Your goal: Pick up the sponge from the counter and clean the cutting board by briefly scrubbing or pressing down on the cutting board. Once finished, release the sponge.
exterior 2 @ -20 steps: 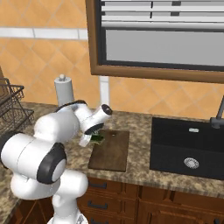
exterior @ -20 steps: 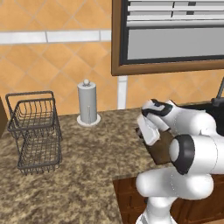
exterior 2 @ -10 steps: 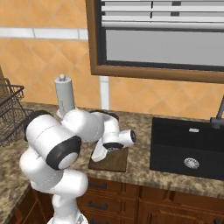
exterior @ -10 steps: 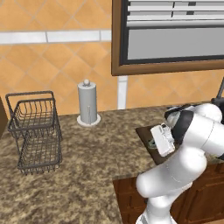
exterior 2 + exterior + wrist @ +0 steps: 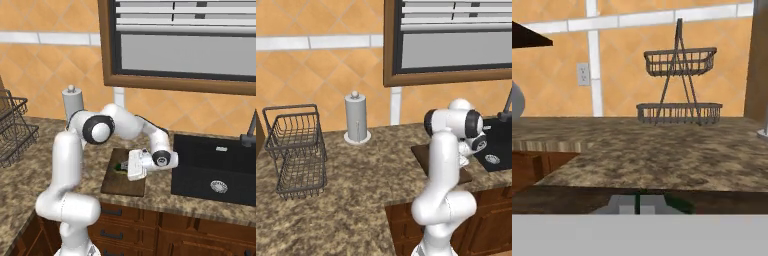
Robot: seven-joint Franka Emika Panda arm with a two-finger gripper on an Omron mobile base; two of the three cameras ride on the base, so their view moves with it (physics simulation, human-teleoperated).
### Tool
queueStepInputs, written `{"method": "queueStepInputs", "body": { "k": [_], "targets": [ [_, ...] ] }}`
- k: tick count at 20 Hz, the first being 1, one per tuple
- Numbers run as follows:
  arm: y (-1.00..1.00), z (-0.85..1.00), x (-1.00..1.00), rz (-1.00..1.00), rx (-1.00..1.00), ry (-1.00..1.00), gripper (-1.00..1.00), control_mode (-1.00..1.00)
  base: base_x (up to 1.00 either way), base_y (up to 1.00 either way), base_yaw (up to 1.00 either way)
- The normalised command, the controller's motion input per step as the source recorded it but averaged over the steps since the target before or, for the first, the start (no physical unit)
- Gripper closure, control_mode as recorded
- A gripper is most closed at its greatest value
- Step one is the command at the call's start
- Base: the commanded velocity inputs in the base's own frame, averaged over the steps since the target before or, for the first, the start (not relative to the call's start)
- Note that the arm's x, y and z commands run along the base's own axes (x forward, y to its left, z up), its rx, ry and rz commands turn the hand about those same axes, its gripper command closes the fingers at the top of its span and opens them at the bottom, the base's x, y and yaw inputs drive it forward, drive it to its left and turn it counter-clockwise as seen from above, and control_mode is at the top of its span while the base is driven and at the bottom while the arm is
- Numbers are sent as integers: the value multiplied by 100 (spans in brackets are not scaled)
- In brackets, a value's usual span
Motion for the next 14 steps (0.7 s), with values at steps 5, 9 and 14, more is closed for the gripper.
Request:
{"method": "queueStepInputs", "body": {
  "k": [5,9,14],
  "targets": [
    [-28,-77,-40,-19,-82,-27,100,-100,0,0,0],
    [54,-31,-78,-23,-100,-57,100,-100,0,0,0],
    [100,15,-3,-7,-95,-44,100,-100,0,0,0]
  ]
}}
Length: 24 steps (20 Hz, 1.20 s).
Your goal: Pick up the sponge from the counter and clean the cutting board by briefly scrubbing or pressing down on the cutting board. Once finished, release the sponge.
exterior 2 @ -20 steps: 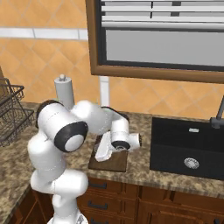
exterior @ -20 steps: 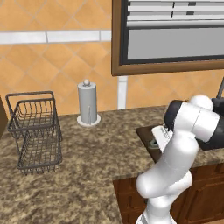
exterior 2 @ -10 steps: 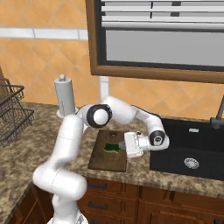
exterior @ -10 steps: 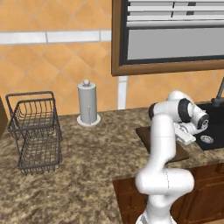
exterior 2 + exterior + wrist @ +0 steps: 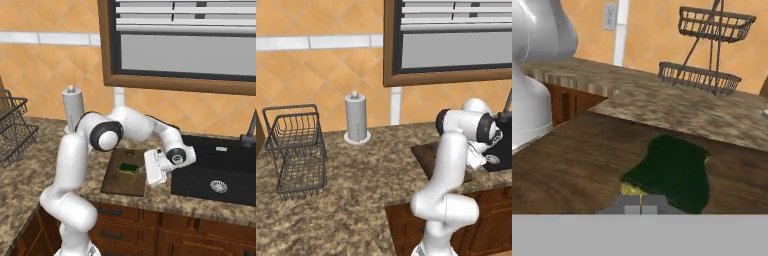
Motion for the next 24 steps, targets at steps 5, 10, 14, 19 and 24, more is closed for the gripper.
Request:
{"method": "queueStepInputs", "body": {
  "k": [5,10,14,19,24],
  "targets": [
    [100,15,32,-7,-99,-34,100,-100,0,0,0],
    [96,40,14,-5,-88,-38,100,-100,0,0,0],
    [52,48,-31,-7,-89,-34,100,-100,0,0,0],
    [49,12,-78,-9,-80,-54,100,-100,0,0,0],
    [-1,4,-100,0,-4,-29,100,-100,0,0,0]
  ]
}}
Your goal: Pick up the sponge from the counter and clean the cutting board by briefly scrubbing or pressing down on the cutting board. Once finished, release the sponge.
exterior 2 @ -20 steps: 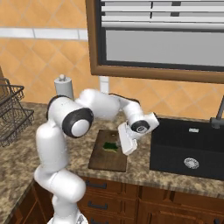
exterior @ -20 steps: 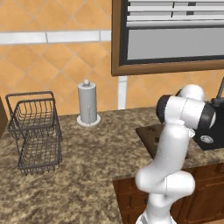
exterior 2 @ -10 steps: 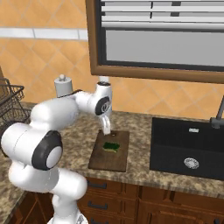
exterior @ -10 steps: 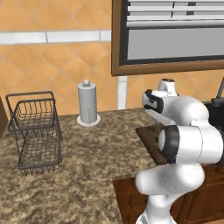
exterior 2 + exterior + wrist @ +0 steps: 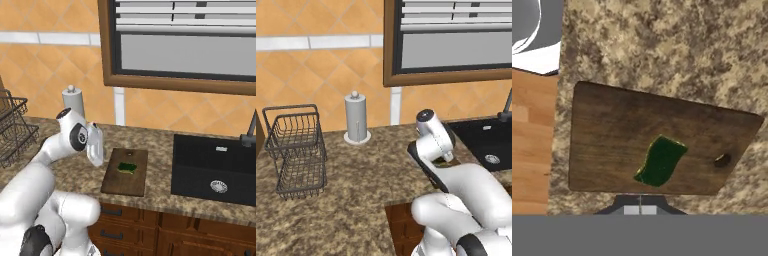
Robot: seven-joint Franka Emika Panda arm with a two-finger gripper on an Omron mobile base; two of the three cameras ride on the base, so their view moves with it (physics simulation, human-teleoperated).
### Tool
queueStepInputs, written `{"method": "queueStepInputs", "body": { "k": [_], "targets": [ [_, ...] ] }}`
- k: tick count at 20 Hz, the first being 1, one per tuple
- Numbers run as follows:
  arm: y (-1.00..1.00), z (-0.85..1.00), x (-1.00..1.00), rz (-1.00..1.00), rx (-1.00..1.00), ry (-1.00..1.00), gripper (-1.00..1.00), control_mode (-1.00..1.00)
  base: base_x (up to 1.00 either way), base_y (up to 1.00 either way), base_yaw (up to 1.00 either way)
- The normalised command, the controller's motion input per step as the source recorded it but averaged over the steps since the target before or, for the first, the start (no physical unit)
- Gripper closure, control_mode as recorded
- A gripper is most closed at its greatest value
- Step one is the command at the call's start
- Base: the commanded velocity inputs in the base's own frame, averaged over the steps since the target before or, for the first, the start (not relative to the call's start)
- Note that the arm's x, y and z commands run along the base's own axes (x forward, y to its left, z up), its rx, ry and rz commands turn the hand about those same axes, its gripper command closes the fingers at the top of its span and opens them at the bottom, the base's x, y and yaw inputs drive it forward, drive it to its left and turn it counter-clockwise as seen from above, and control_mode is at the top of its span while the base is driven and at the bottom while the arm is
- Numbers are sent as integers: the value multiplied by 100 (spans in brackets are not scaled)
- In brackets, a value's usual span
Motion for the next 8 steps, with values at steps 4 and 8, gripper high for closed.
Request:
{"method": "queueStepInputs", "body": {
  "k": [4,8],
  "targets": [
    [-39,12,-100,3,28,-3,100,-100,0,0,0],
    [-47,0,-100,7,30,-8,100,-100,0,0,0]
  ]
}}
